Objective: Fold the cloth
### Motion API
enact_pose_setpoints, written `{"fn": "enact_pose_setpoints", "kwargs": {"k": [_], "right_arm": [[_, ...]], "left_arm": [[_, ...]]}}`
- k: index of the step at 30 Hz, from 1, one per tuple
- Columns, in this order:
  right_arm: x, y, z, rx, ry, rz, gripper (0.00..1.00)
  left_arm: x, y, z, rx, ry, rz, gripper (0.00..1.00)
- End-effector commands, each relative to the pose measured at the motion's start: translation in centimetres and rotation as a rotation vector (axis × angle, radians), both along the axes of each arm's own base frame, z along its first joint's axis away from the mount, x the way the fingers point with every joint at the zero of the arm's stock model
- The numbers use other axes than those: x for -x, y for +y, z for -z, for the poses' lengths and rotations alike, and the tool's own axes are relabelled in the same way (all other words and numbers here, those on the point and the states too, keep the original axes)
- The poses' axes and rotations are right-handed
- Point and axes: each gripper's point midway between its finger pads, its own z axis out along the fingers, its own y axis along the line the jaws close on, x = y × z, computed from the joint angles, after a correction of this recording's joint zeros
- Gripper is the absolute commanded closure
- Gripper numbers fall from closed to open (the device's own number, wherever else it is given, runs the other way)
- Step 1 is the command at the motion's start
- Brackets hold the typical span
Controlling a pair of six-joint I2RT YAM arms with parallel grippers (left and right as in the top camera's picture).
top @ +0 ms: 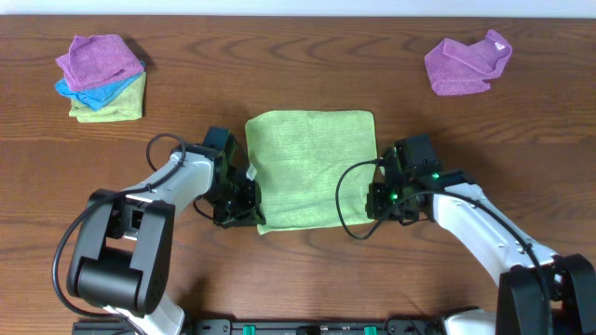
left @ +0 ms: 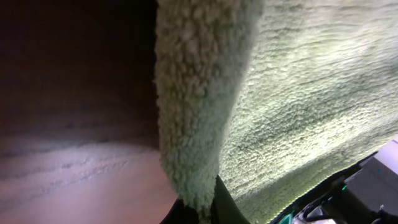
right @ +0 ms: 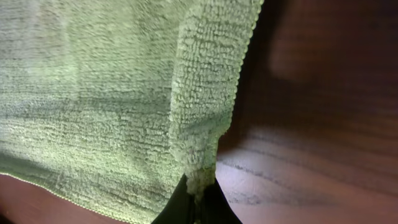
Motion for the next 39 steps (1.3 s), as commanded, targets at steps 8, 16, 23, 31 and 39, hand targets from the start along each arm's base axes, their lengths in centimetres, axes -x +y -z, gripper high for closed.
{"fn": "enact_pose_setpoints", "kwargs": {"k": [8,16,23,31,39], "right_arm": [[0.2,-1.6,1.0,0.079,-0.001,0.057,0.98],[-0.1,-2.6,1.2,0.133,-0.014,0.083,0.98],[-0.2,-2.6,1.1,0.128,-0.010,0.115,0.98],[-3.5,-2.2,-3.2,0.059,-0.200,0.236,0.98],[-5.1,-1.9,-5.2,0.015,-0.291,0.279,0.99]], "left_arm": [[1.5,1.4,1.1,-0.058,0.000,0.037,0.94],[1.4,1.6,1.2,-0.069,-0.010,0.042,0.94],[1.4,1.8,1.3,-0.079,-0.014,0.048,0.94],[-0.1,0.1,-0.2,0.024,-0.042,-0.029,0.94],[-4.1,0.9,-3.9,-0.006,-0.186,-0.155,0.94]]}}
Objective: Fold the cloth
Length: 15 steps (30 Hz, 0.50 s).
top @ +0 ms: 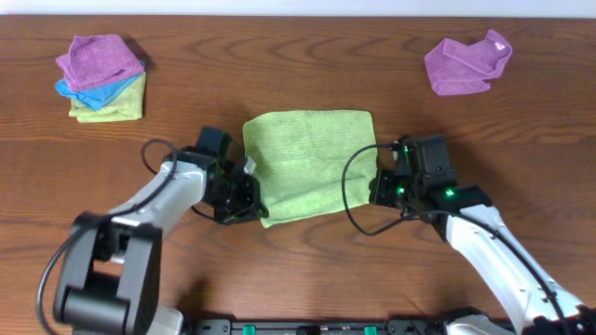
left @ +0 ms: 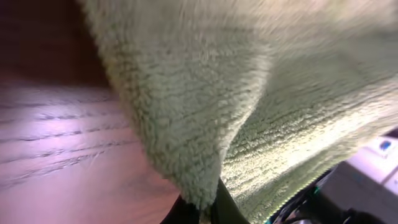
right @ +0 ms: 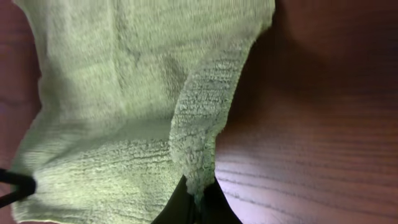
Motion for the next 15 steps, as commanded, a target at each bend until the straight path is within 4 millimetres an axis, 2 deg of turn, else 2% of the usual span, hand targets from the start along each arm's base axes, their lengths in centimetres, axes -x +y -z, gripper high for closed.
{"fn": "enact_pose_setpoints", "kwargs": {"k": [1,4,8,15], "right_arm": [[-1.4,-1.8,-0.3,0.056,-0.048,0.104,0.99],[-2.6,-1.8,-1.1,0.047,-0.101,0.127,0.98],[-4.1,-2.0,-1.9,0.043,-0.168,0.159,0.99],[-6.4,-1.7,-1.5,0.037,-0.226,0.176,0.98]], "left_arm": [[-2.5,1.7,-1.3,-0.083,-0.069,-0.097,0.94],[-4.1,1.5,-2.3,-0.071,-0.126,-0.120,0.94],[-6.5,1.5,-2.7,-0.070,-0.198,-0.186,0.94],[-10.0,2.3,-3.2,-0.115,-0.329,-0.263,0.94]]}}
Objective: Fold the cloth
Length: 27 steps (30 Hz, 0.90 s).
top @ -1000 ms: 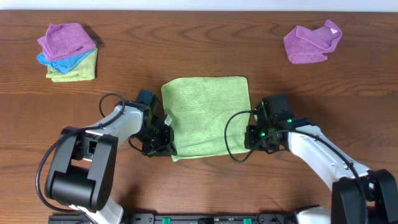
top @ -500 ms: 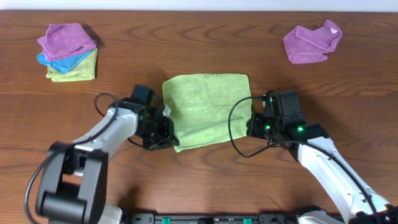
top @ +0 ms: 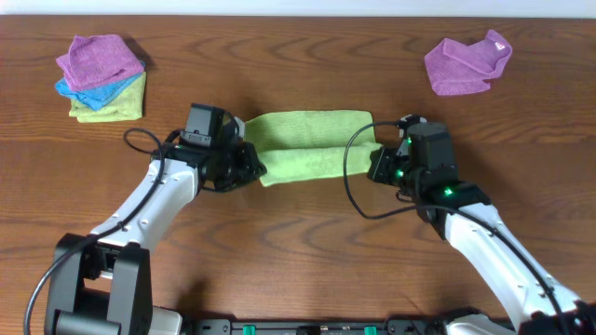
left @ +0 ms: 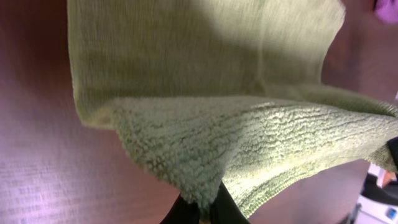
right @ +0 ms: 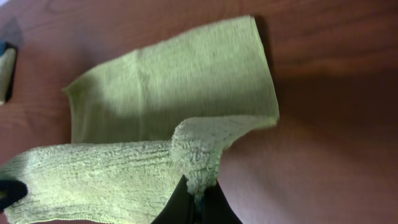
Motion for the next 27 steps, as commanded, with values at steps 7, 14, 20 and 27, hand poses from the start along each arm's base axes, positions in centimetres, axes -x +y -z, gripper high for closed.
{"fn": "enact_pose_setpoints", "kwargs": {"k": [7,14,20,27], "right_arm": [[-3.0,-1.6,2.7,0.068,0.006,0.107,0.99],[-6.0,-1.4,2.6,0.090,-0.014,0.128,0.98],[-8.5,-1.2,3.1,0.105,-0.029,0.140,0.99],[-9.6,-1.1,4.1,0.118,-0.028,0.148,0.99]], "left_arm": [[-4.6,2.3,1.4,-0.105,-0.106,-0.140,0.94],[-6.9,3.1,2.8,-0.147,-0.152,-0.203,0.94],[-9.1,4.1,1.9,-0.184,-0.240,-0.266,0.94],[-11.0,4.7,1.1,-0.208,-0.321,-0.306,0.94]]}}
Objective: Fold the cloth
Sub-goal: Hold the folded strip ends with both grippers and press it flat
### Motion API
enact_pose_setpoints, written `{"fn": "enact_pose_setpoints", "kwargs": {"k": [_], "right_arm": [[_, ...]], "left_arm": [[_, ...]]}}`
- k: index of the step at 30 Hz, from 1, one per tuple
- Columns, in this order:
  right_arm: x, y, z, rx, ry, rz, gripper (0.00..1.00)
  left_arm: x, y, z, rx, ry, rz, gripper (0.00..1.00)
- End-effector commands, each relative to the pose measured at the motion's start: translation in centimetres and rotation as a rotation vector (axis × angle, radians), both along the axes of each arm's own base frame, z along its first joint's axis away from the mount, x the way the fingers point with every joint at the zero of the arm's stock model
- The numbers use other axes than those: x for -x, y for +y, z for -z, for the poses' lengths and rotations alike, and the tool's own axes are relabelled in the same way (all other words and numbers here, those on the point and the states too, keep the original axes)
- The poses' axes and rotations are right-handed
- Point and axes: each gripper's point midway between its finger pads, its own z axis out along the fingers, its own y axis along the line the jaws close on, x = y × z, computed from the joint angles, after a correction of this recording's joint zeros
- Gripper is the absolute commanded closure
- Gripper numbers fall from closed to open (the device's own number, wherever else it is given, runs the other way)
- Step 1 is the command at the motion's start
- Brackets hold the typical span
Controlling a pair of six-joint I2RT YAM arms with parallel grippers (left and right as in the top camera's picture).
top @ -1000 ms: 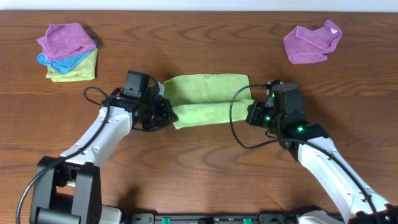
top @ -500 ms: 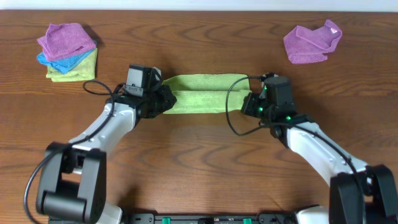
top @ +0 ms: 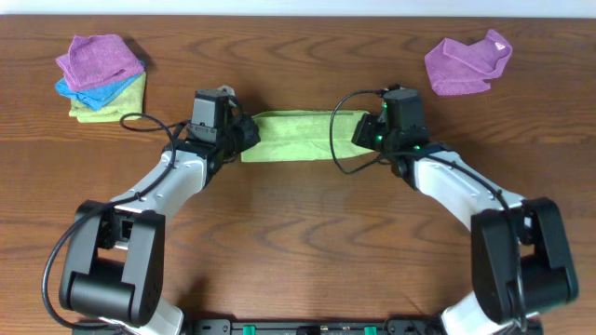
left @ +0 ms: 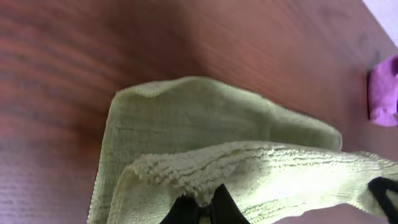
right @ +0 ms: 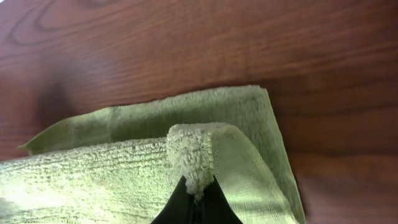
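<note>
The green cloth (top: 296, 136) lies doubled over as a narrow strip on the wooden table, between my two arms. At its left end my left gripper (top: 244, 137) is shut on a corner of the upper layer (left: 186, 168), held just above the lower layer (left: 186, 112). My right gripper (top: 358, 130) is shut on the upper layer's other corner (right: 189, 152) at the right end, over the lower layer's far edge (right: 205, 102). The fingertips of both are mostly buried in the pile.
A stack of folded cloths, purple on blue on green (top: 100, 76), sits at the far left of the table. A crumpled purple cloth (top: 467, 60) lies at the far right. The table's back edge runs just beyond them.
Both grippers have moved farther toward the back of the table with their corners. The upper layer now covers almost all of the lower one, and the cloth shows as a thinner strip.
The cloth lay spread flat with both grippers shut on its near corners at the front edge. Then the near edge was lifted and stood partway over the cloth. Now it lies near the far edge, the cloth doubled.
</note>
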Motion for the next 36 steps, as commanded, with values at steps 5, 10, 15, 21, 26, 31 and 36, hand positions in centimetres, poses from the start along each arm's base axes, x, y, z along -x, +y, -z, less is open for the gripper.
{"fn": "enact_pose_setpoints", "kwargs": {"k": [5,10,15,21,26,31,36], "right_arm": [[-1.7,-3.2,0.0,0.124,-0.048,0.122,0.98],[-2.3,-3.9,-0.1,0.162,-0.080,0.142,0.98],[-2.7,-3.9,1.4,0.172,-0.072,0.136,0.98],[-2.9,-3.8,3.4,0.178,-0.053,0.134,0.99],[-3.0,-3.8,3.7,0.181,-0.054,0.135,0.93],[-3.0,-3.8,3.7,0.181,-0.054,0.135,0.58],[-2.9,-3.7,3.6,0.176,-0.051,0.129,0.46]], "left_arm": [[-2.6,2.5,2.0,-0.080,-0.027,-0.112,0.94],[-3.7,2.3,3.5,-0.088,-0.008,-0.111,0.94],[-4.9,2.3,3.7,-0.098,-0.027,-0.116,0.94],[-5.0,2.6,4.9,-0.118,-0.008,-0.128,0.94],[-5.0,2.9,5.1,-0.136,-0.010,-0.134,0.94],[-5.0,3.1,5.1,-0.147,-0.009,-0.142,0.79],[-5.0,3.1,4.6,-0.151,-0.018,-0.133,0.25]]}}
